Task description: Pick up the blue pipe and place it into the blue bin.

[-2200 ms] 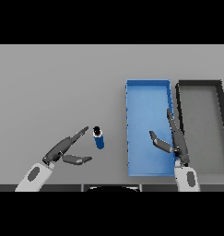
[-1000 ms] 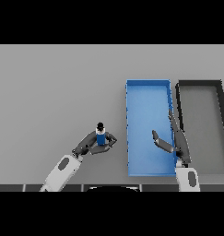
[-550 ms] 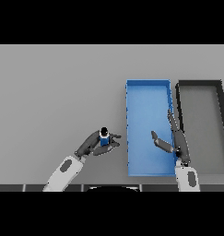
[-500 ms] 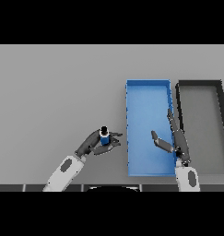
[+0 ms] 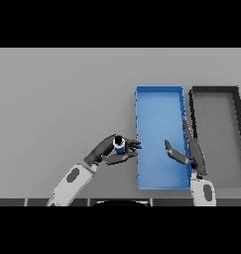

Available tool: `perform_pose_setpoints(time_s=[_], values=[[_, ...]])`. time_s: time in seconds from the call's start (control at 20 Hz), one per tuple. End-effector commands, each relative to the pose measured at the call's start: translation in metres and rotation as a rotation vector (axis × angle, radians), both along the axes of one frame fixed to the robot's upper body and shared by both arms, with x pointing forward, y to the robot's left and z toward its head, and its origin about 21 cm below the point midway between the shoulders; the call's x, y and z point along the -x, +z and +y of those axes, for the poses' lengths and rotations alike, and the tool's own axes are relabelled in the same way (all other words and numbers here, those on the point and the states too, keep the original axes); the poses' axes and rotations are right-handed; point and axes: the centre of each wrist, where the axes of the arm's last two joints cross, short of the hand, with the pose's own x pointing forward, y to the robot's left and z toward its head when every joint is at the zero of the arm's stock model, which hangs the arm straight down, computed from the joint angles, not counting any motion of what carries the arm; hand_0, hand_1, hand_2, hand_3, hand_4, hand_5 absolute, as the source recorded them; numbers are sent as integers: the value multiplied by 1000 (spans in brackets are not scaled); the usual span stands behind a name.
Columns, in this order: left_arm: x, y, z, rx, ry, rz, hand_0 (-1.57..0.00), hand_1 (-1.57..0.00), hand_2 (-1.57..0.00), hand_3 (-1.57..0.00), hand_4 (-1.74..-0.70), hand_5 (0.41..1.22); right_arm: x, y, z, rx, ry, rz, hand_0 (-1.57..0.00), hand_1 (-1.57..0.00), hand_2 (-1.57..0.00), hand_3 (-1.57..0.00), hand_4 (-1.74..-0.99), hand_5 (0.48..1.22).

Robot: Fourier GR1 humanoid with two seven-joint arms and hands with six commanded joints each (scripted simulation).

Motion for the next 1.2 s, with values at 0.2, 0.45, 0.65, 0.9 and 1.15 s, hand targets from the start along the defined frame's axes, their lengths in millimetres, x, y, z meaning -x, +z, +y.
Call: perform_pose_setpoints(time_s=[0.2, 0.45, 0.65, 0.9, 1.15], values=[[-1, 3, 1, -33, 4, 9, -1568, -1569, -1569, -1569, -1466, 1220, 26, -11, 11, -11, -71, -30, 1, 1, 1, 1, -1141, 643], [-3, 1, 0, -33, -2, 2, -1570, -1570, -1570, -1570, -1466, 1220, 105, -17, 58, -25, -404, -60, 1, 1, 1, 1, -1191, 642], [-4, 1, -2, -29, -21, -3, -1571, -1571, -1571, -1571, -1467, 1221, 114, 5, 64, -155, -346, -151, 1, -12, -67, 0, -1198, 641], [1, 1, -5, -35, -38, 11, -1571, -1571, -1571, -1571, -1467, 1221, 108, 40, 59, -241, -33, 7, 1, -18, -117, 0, -1228, 588], [0, 8, -6, -36, -32, 2, -1571, -1571, -1571, -1571, -1467, 1221, 75, 84, 73, -146, 185, 14, 1, -5, -90, 1, -1270, 558]])
